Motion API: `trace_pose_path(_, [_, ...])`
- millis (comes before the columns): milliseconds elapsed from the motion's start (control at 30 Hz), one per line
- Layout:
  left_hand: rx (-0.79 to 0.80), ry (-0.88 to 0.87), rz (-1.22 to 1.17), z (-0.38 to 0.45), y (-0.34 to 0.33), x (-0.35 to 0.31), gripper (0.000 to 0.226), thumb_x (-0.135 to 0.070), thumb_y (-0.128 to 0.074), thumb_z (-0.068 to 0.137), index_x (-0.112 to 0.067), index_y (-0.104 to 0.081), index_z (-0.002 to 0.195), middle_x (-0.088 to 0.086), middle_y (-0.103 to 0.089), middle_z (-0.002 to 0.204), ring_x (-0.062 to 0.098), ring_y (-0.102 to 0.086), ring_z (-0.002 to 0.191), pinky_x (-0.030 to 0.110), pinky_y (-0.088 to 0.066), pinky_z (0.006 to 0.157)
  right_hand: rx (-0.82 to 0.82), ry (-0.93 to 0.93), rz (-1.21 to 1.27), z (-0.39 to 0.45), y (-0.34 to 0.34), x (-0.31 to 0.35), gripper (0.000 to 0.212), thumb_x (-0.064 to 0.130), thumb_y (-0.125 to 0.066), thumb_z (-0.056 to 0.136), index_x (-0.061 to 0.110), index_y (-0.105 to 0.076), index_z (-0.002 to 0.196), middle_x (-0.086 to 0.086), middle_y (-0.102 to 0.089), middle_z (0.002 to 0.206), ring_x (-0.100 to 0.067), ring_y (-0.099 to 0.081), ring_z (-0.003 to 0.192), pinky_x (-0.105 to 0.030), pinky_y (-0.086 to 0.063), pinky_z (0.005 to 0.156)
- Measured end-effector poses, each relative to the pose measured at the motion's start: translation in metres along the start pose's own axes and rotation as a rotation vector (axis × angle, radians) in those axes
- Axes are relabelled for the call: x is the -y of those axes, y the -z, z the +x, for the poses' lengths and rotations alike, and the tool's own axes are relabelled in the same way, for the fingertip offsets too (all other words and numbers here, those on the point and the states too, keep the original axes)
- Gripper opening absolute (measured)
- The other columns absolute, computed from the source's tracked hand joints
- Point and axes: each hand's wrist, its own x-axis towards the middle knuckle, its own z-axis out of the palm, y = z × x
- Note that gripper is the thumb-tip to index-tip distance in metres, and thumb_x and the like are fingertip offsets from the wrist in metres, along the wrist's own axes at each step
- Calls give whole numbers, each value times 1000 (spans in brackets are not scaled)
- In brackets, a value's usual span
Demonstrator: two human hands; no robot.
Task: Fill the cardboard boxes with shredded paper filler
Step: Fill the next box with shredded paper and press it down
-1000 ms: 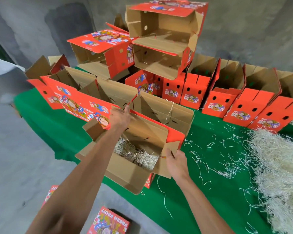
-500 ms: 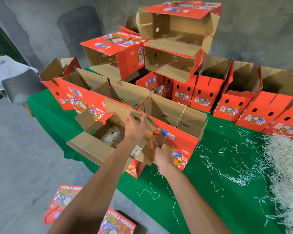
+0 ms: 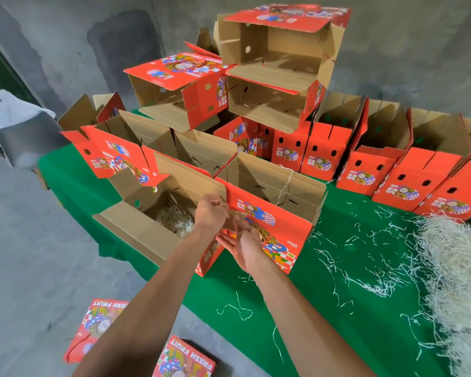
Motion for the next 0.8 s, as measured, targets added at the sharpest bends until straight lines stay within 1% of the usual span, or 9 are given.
trace_pose_path(67, [-48,-71,-36,-12,-5,-7,16,-16,-63,94,-15,-67,109,0,-70,100,7,-66,76,14,-45,57,-23,90,-61,-4,3,10,25,21,-54,103,8,-58,124,-17,-71,112,-30,-74,92,-43,-60,85])
trace_pose_path(100, [-55,-104,-82,-21,-9,-12,11,-14,-63,94,-17,-68,103,-3,-70,93,4,-68,68,14,-48,55,-24,136,-92,-7,5,15,25,22,-55,103,8,-61,123,-14,-73,111,-28,-74,95,-42,-60,87])
trace_pose_path(133, [-52,-136,-124,-29,-15,-17,10,-11,-63,93,-17,-69,98,-3,-71,86,3,-68,62,17,-52,55,-21,173,-105,-10,7,21,24,22,-55,104,8,-65,120,-12,-75,108,-27,-74,96,-40,-60,87])
trace_pose_path(200, [-28,-200,-169,-44,-24,-25,12,-7,-63,92,-15,-71,93,-3,-72,81,9,-69,65,24,-56,63,-21,238,-109,-20,12,31,18,19,-56,103,10,-71,109,-9,-77,102,-26,-75,95,-36,-61,82])
trace_pose_path(333, [17,-359,-175,-73,-45,-41,16,-9,-63,93,-22,-74,93,-14,-73,89,1,-67,87,15,-51,79,-69,448,-145,-42,37,52,25,4,-53,101,5,-76,93,-12,-77,96,-25,-73,93,-40,-59,87])
trace_pose_path(433, [62,-444,-207,-100,-73,-60,17,-9,-66,93,-23,-74,91,-15,-73,88,-2,-66,88,10,-49,79,-158,559,-180,-62,67,77,17,2,-57,98,-4,-73,95,-16,-72,86,-23,-65,82,-44,-56,92])
trace_pose_path(567, [161,-503,-255,-132,-120,-91,13,-8,-66,94,-16,-76,95,-14,-73,89,-4,-66,85,6,-46,75,-225,636,-149,-94,114,112,15,4,-60,98,-1,-73,96,-14,-71,85,-19,-64,78,-36,-56,82])
trace_pose_path(700, [243,-502,-260,-163,-177,-118,10,-13,-67,94,-16,-76,97,-11,-75,93,2,-68,89,17,-52,82,-276,703,-159,-122,167,150,15,5,-60,98,-4,-72,98,-15,-70,87,-20,-63,80,-36,-58,83])
trace_pose_path(800, [328,-480,-280,-187,-221,-136,9,-13,-69,93,-18,-76,94,-10,-74,91,6,-69,87,16,-53,78,-382,743,-207,-140,212,174,18,5,-57,99,1,-74,93,-13,-70,84,-20,-61,78,-37,-56,84])
